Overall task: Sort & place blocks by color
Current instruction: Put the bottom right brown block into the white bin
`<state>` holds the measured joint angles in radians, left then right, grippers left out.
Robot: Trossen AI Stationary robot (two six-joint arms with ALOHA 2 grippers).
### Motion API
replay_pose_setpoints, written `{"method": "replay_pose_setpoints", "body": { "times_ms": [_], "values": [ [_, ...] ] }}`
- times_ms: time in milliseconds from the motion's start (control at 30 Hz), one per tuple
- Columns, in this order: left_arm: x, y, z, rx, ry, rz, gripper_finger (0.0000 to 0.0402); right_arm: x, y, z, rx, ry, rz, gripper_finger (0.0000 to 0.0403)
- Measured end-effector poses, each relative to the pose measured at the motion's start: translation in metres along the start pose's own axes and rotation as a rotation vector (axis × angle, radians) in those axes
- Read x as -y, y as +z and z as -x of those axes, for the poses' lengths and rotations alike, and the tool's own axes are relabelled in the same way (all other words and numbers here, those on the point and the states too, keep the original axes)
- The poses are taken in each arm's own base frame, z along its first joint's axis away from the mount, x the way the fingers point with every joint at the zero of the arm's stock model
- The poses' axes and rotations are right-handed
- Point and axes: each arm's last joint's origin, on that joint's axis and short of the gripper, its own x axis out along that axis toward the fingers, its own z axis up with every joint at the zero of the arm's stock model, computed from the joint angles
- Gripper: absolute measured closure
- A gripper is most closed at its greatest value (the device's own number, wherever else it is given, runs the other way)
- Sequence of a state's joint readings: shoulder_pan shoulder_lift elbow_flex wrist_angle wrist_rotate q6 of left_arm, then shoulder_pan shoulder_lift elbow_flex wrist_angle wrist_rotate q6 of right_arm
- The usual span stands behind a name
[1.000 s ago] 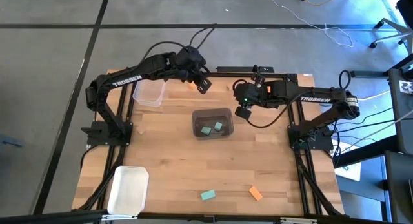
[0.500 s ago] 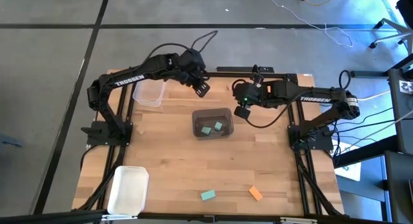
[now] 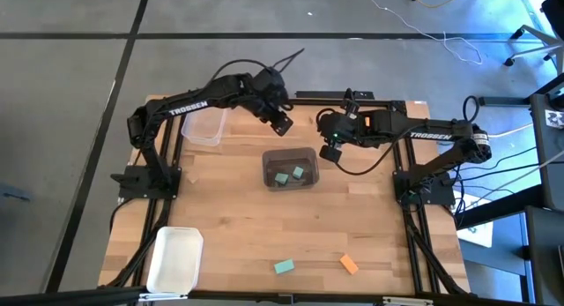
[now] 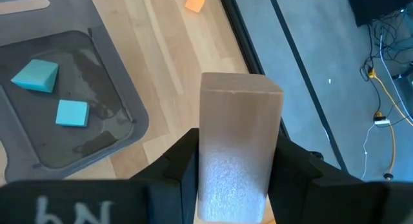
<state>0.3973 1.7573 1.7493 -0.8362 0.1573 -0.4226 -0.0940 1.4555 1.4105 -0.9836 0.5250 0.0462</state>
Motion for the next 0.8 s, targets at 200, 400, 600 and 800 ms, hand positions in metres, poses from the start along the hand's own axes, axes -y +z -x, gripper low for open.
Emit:
{"method": "replay_pose_setpoints", "body": {
  "times_ms": [200, 400, 600, 800],
  "values": [
    [0.010, 0.011, 0.001, 0.067, -0.208, 0.011, 0.0299, -0.002, 0.000, 0.001, 0.003, 0.006, 0.023, 0.0273],
    [0.021, 0.022, 0.006, 0.130, -0.406, -0.023, 0.0299, -0.008, 0.000, 0.004, 0.018, 0.019, 0.051, 0.0273],
    [0.022, 0.021, 0.005, 0.123, -0.400, 0.000, 0.0299, -0.012, 0.002, 0.007, 0.041, 0.021, 0.053, 0.0273],
    [0.023, 0.021, 0.005, 0.124, -0.400, -0.005, 0.0299, -0.012, 0.002, 0.007, 0.040, 0.020, 0.053, 0.0273]
  ]
}}
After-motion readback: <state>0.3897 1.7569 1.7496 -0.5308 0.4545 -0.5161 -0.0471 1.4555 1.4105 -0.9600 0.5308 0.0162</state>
